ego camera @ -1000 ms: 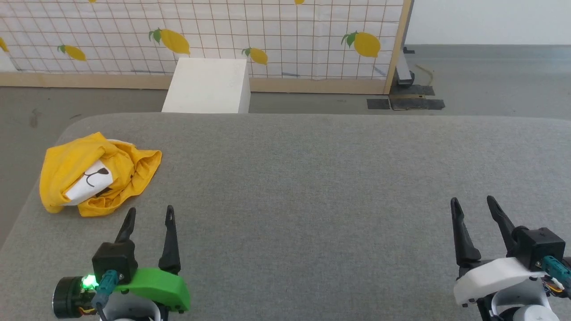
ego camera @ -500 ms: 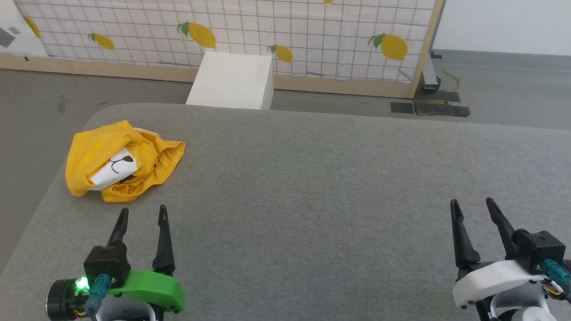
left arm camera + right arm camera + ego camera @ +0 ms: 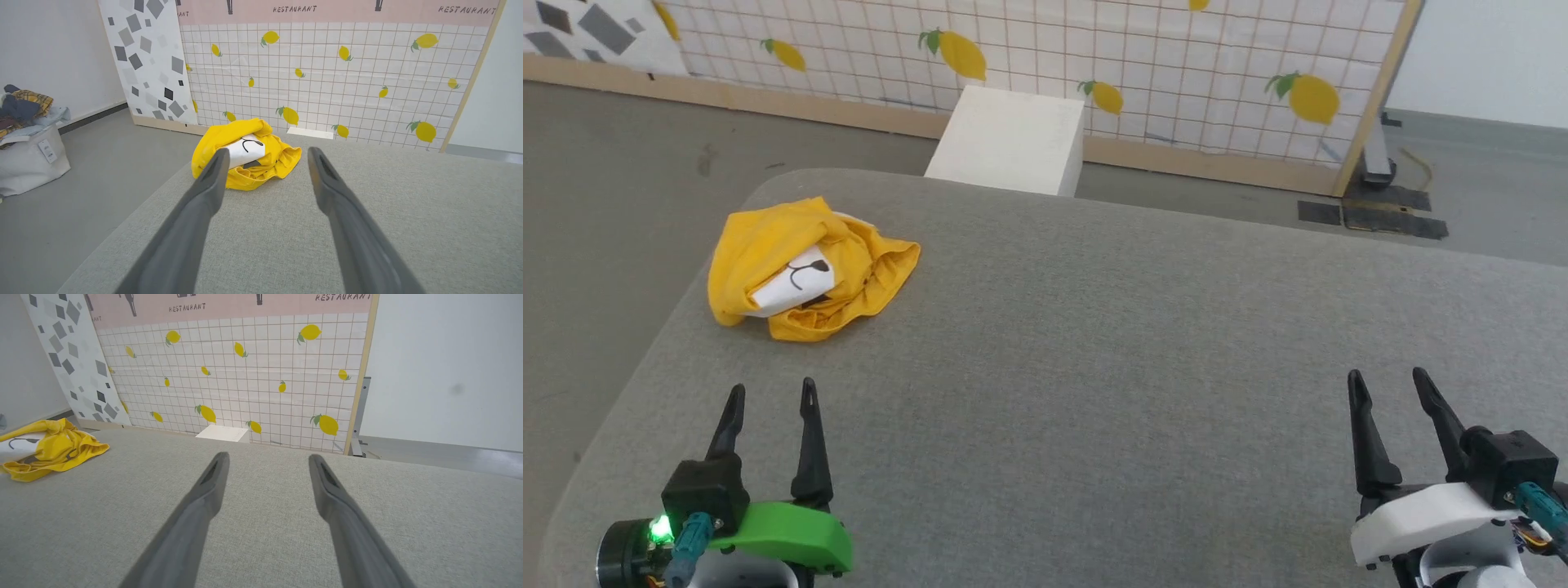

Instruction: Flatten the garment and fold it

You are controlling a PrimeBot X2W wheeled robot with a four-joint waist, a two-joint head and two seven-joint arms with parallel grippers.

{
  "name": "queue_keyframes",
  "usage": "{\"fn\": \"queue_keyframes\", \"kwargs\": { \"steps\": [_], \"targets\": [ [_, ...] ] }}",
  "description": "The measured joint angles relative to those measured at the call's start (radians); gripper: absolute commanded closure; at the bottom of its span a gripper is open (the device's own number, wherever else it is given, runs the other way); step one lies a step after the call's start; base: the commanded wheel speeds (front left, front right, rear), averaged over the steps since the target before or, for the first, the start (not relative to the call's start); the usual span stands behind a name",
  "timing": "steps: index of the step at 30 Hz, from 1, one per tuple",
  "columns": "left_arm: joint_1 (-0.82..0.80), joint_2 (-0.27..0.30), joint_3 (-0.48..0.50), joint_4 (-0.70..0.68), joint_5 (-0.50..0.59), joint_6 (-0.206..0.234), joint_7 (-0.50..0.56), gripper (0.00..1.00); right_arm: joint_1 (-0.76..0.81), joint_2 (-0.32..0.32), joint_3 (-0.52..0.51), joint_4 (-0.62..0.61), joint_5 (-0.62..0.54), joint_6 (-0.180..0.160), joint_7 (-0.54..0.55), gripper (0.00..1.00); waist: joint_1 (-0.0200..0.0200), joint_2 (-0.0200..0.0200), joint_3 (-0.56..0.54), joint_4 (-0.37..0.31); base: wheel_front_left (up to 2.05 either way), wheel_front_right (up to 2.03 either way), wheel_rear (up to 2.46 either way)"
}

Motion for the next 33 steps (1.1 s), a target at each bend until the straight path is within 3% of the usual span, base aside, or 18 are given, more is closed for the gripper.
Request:
{"fn": "queue_keyframes", "kwargs": {
  "steps": [22,33],
  "targets": [
    [0.026,0.000,0.028,-0.007,-0.002,-0.007,-0.046,0.00,0.003,0.000,-0.006,0.046,0.044,0.000,-0.045,0.00,0.0000,0.0000,-0.014,0.146,0.00,0.00,0.00],
    [0.028,0.000,0.047,-0.032,-0.036,-0.020,-0.069,0.00,0.003,0.000,-0.022,0.061,0.061,0.000,-0.069,0.00,0.0000,0.0000,-0.010,0.180,0.00,0.00,0.00]
  ]
}}
